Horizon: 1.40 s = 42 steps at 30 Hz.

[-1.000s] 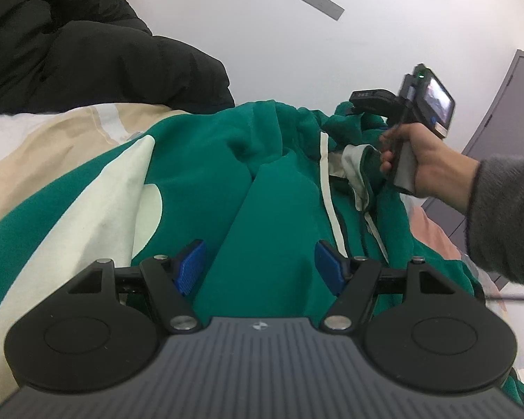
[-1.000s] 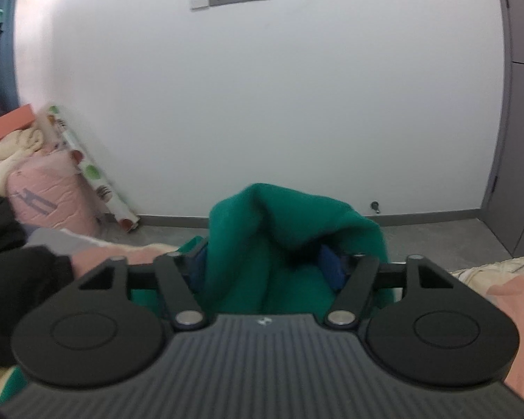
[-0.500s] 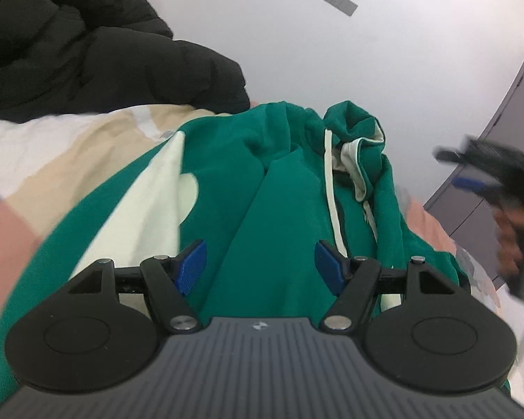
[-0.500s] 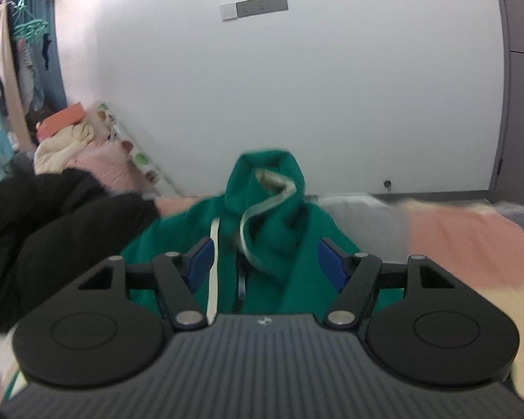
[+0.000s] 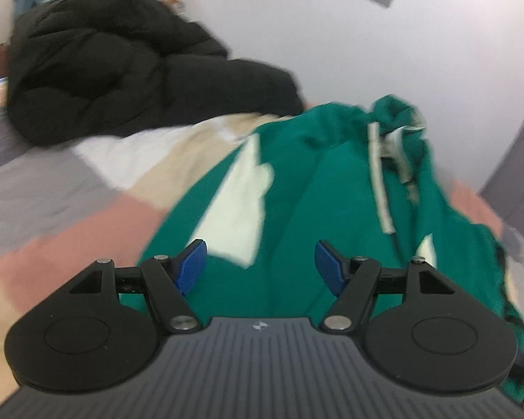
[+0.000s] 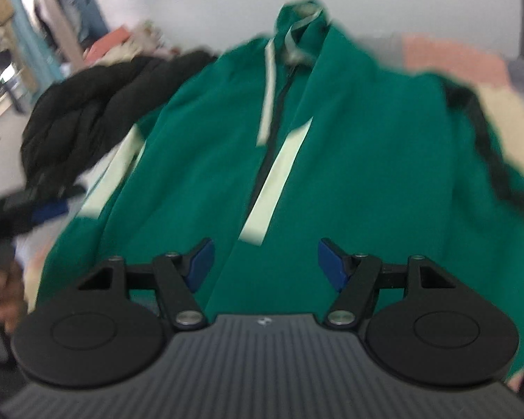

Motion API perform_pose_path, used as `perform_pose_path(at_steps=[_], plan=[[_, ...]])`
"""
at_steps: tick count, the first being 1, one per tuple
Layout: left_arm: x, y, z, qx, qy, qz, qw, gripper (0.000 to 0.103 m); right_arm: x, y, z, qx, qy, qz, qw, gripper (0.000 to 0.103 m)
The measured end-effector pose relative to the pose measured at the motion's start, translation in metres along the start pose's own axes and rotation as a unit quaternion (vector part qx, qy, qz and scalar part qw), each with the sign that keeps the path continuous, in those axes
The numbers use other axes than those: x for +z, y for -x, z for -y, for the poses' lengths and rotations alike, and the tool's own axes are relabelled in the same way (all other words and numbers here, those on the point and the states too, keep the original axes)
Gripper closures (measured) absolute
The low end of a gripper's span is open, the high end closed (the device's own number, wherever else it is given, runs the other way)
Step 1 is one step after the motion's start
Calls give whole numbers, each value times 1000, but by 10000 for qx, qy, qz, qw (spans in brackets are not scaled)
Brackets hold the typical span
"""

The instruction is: Fold large clothes

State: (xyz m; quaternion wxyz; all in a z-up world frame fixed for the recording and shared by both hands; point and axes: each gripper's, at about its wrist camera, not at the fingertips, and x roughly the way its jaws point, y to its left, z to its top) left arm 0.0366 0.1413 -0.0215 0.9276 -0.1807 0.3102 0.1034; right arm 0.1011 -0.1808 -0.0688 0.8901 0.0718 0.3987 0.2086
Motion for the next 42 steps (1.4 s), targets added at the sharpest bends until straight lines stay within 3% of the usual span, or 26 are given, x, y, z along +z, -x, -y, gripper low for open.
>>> perform_pose_path(at_steps=[5, 8, 12, 15, 18, 20, 21, 22, 27, 35, 37, 42], plan=[[-11, -1, -24, 559, 328, -275, 9975, 30, -28, -13, -28, 134, 778, -355, 9962, 36], [-11, -6, -33, 629, 576, -384, 9956, 30, -29, -19, -35, 296, 965, -399, 9941, 36], [-16, -14, -39, 824, 729, -523, 9926, 30, -42, -35, -42, 57, 1375, -573, 9888, 36], [-19, -15, -41, 645, 940, -557, 9919, 30, -53, -35, -48, -61, 1700, -581, 9837, 37], [-18, -5, -41, 418, 1013, -422, 9931, 30, -55, -33, -52, -117, 1734, -610, 9829, 49], [-18, 1, -39, 264, 1052, -400, 9933, 30, -53, -28, -49, -152, 1664, -575, 9843, 66], [-19, 5, -38, 143, 1073, -387, 9934, 31, -52, -25, -47, -197, 1580, -543, 9857, 86], [-20, 9, -36, 27, 1065, -365, 9936, 31, -51, -22, -43, -262, 1482, -505, 9873, 89], [-20, 34, -24, -434, 866, -65, 9953, 31, -49, 3, -26, -279, 900, -224, 9953, 94], [-25, 65, -7, -782, 234, 292, 9962, 31, -30, 45, 7, -520, 47, 545, 9971, 95], [-28, 60, 3, -751, -22, 67, 9972, 31, -26, 55, 17, -629, -90, 731, 9953, 95], [-41, 26, 15, -184, -472, -684, 9964, 35, -18, 64, 39, -843, -425, 944, 9910, 95]])
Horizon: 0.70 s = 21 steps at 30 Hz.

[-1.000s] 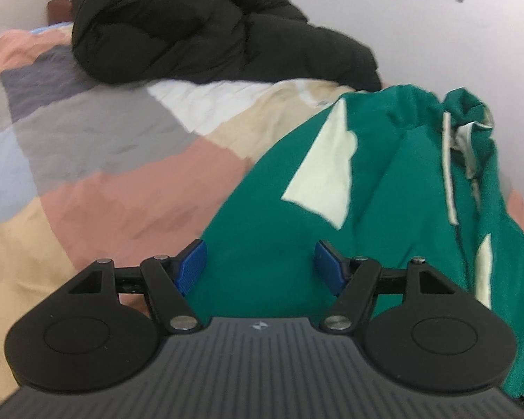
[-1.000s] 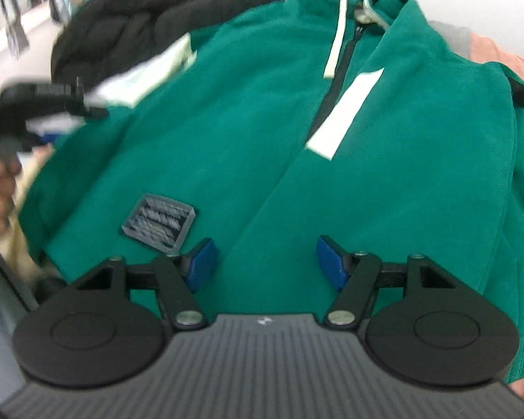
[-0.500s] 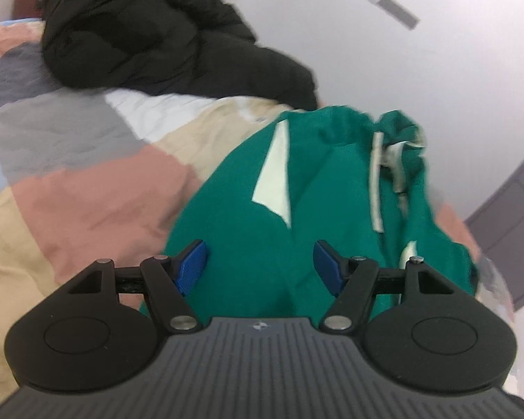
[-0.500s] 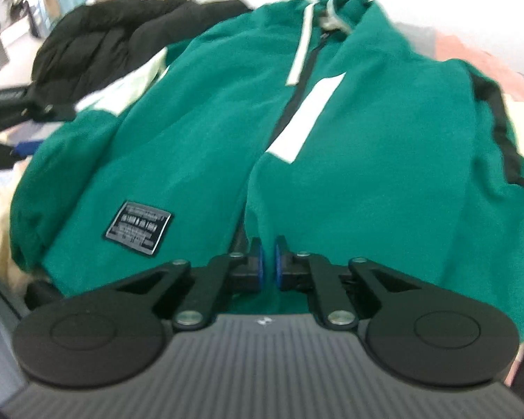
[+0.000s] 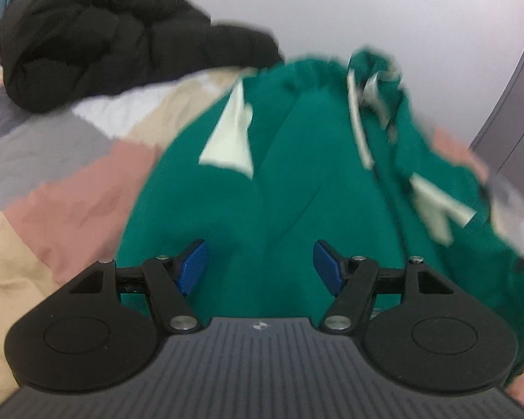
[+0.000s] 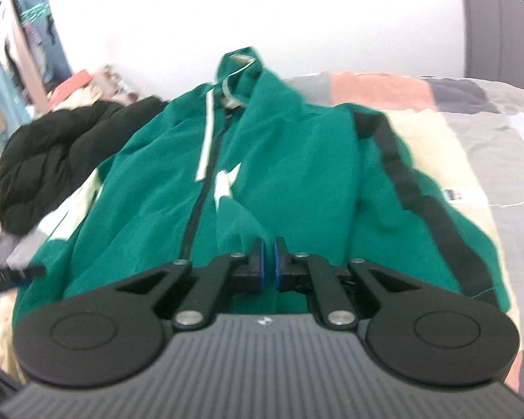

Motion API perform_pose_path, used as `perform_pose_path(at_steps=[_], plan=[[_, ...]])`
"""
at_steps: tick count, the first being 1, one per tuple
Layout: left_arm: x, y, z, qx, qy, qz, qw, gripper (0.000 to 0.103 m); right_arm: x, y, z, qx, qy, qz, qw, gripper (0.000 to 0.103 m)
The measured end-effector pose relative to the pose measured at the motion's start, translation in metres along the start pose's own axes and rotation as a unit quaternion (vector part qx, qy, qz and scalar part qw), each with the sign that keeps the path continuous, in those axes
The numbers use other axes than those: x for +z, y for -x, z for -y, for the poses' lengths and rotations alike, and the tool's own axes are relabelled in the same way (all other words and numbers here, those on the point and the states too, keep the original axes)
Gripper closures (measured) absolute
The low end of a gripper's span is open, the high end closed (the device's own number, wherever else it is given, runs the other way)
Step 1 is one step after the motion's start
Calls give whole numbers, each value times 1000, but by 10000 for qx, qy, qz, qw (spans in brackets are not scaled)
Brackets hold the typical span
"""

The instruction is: Fold large clothes

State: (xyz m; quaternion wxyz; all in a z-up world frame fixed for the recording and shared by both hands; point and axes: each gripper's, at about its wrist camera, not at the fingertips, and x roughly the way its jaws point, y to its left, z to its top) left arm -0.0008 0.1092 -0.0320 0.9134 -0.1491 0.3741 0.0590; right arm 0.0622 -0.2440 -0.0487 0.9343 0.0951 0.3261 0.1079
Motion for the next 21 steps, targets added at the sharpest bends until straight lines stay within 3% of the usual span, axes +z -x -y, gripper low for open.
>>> perform_pose_path(at_steps=[1, 3, 4, 5, 7, 9, 12, 16, 21], plan=[[0, -6, -1, 82, -28, -118, 9999, 38, 3, 0, 3, -37, -30, 16, 10000, 95], [0, -21, -5, 337, -90, -384, 9987, 73, 11, 1, 9, -132, -5, 84, 9999, 100], [1, -25, -7, 416, -108, -479, 9979, 79, 17, 2, 11, -187, 38, 148, 9997, 100], [2, -25, -13, 392, -27, -466, 9981, 94, 25, 4, 16, -235, 61, 220, 9995, 100], [7, -20, -26, 311, 294, -361, 9984, 96, 42, 6, 29, -356, 53, 330, 9988, 100], [15, -14, -33, 368, 257, -211, 9988, 96, 58, 8, 44, -404, -41, 364, 9985, 100], [24, -5, -44, 379, 373, -55, 9986, 97, 66, 3, 63, -154, -202, 155, 9996, 100], [28, -7, -54, 246, 670, -51, 9974, 97, 41, -9, 53, 239, -182, -176, 9994, 97], [25, -11, -52, 171, 754, -16, 9970, 97, 17, -26, 10, 965, 36, -699, 9929, 97]])
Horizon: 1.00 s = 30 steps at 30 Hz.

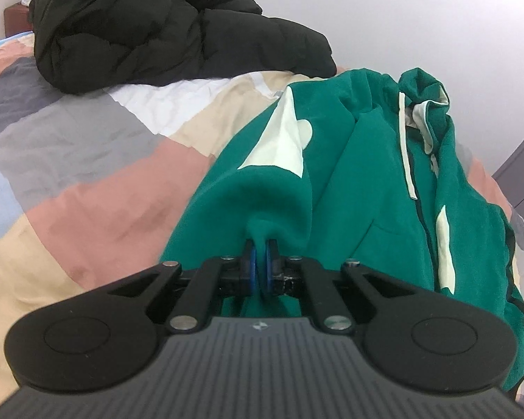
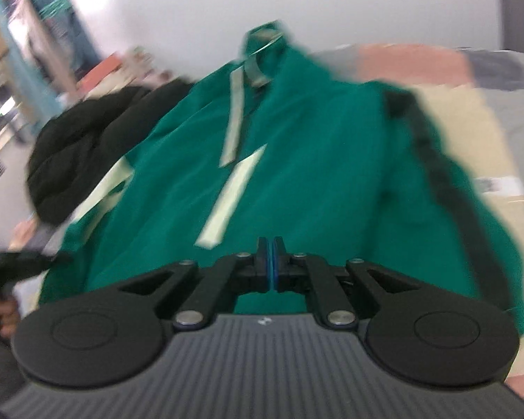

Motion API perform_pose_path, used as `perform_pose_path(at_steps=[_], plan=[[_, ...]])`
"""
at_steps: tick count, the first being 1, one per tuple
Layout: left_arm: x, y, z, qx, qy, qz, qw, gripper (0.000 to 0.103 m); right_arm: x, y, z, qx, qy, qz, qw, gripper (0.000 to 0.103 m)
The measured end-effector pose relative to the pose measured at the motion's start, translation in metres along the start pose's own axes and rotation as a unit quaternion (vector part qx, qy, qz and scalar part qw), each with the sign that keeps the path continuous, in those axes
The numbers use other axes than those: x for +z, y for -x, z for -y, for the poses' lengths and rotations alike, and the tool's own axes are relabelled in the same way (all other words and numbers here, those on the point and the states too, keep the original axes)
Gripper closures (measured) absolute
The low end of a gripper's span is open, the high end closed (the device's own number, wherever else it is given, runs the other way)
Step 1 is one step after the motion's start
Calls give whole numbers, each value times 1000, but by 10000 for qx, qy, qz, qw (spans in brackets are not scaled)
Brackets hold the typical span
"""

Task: Fold large clothes
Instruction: 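Hold the hem with the left gripper while the right gripper releases the front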

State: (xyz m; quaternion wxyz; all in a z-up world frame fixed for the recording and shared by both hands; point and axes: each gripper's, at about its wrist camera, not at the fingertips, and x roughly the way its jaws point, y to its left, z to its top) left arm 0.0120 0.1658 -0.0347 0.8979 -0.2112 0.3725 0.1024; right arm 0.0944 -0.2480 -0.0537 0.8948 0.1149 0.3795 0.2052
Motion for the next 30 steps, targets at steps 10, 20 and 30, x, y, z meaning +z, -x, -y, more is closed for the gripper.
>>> perform_pose_path(at_steps=[10, 20, 30], plan=[[-5, -4, 0, -48, -26, -14, 10000, 96, -32, -43, -69, 500, 629, -793, 9936, 96], [-8, -12, -3, -125, 10, 30, 9999, 96, -54, -51, -94, 467, 1372, -960, 9848, 43], [-8, -26, -2, -111, -40, -37, 9999, 96, -84, -67, -116, -203, 3010, -1190, 9460, 52]])
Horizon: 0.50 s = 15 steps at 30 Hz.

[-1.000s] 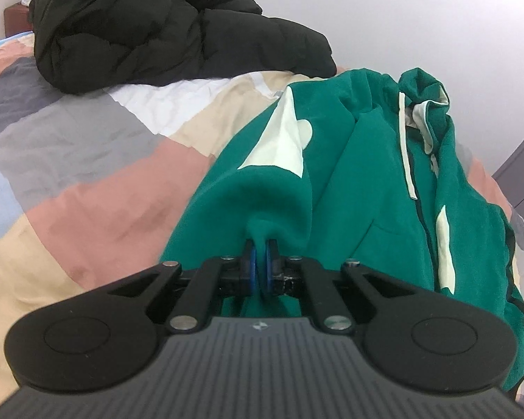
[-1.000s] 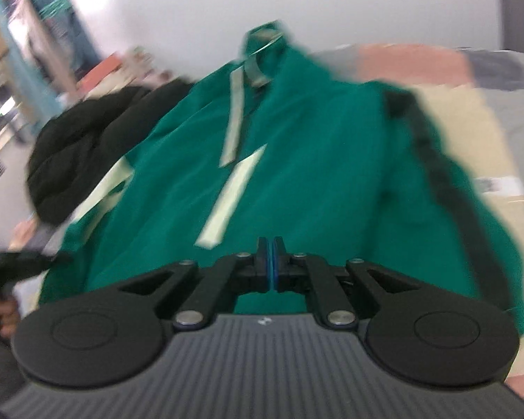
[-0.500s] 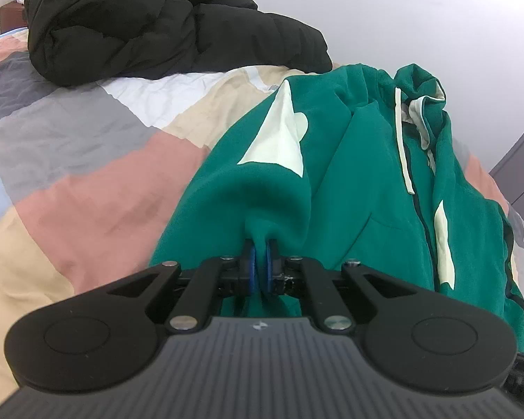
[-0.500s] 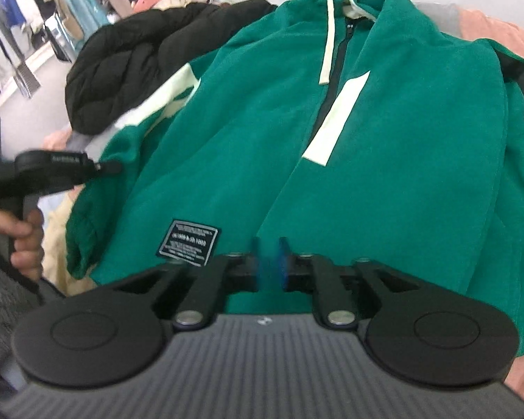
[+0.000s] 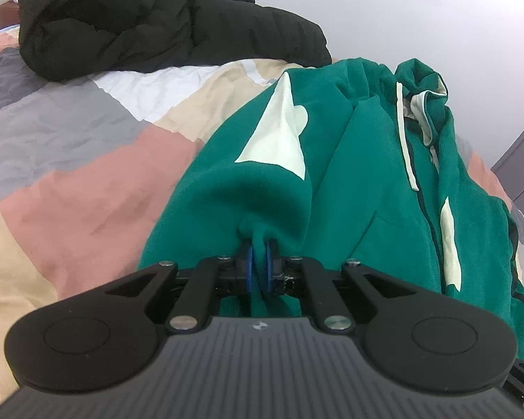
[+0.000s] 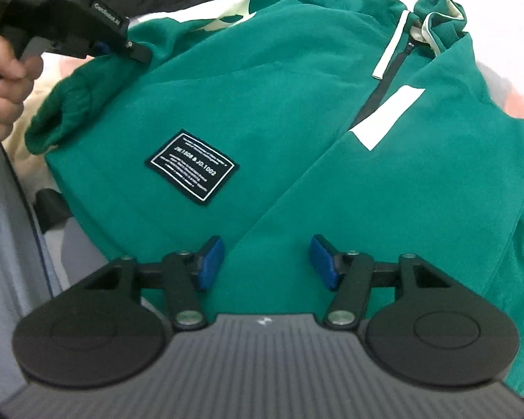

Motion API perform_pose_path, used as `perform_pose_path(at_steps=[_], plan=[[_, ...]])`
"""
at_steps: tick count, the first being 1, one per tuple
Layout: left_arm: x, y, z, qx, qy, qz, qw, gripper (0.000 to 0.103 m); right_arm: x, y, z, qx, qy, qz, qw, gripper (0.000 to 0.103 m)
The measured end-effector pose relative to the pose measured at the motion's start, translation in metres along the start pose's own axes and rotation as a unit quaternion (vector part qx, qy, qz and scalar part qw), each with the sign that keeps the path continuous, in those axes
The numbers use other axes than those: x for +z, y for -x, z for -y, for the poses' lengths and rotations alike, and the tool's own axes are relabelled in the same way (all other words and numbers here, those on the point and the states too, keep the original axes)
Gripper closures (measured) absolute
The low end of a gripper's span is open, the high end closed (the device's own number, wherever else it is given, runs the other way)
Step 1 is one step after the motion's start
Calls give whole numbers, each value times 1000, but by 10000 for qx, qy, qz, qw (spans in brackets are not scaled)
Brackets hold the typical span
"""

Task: Fold large clothes
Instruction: 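Hold the hem with the left gripper while the right gripper releases the front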

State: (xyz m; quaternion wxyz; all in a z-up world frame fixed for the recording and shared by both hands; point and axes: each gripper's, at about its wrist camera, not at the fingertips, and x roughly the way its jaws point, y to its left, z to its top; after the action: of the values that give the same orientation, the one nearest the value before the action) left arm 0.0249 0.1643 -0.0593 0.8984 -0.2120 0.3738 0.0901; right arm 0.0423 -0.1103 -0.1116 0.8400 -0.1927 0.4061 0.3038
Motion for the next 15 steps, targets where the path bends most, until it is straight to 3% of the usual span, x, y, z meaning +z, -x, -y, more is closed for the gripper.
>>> perform_pose_path(at_steps=[2, 3, 4, 8, 12, 15], plan=[[1, -2, -1, -6, 47, -7, 10000, 96, 0, 4, 5, 16, -123, 23, 9999, 63], [1, -2, -2, -12, 66, -4, 10000, 96, -1, 6, 7, 35, -214, 43, 9998, 73], [1, -2, -2, -11, 76, 2, 10000, 96, -2, 9, 11, -22, -320, 64, 9995, 91], [-1, -1, -1, 27, 68, 34, 10000, 96, -10, 23, 23, -173, -757, 186, 9968, 93], [1, 0, -3, 85, 87, 84, 9999, 96, -9, 40, 31, -542, -798, 453, 9943, 94], [7, 9, -4, 293, -252, 191, 9991, 96, -2, 60, 50, -875, -803, 670, 9907, 94]])
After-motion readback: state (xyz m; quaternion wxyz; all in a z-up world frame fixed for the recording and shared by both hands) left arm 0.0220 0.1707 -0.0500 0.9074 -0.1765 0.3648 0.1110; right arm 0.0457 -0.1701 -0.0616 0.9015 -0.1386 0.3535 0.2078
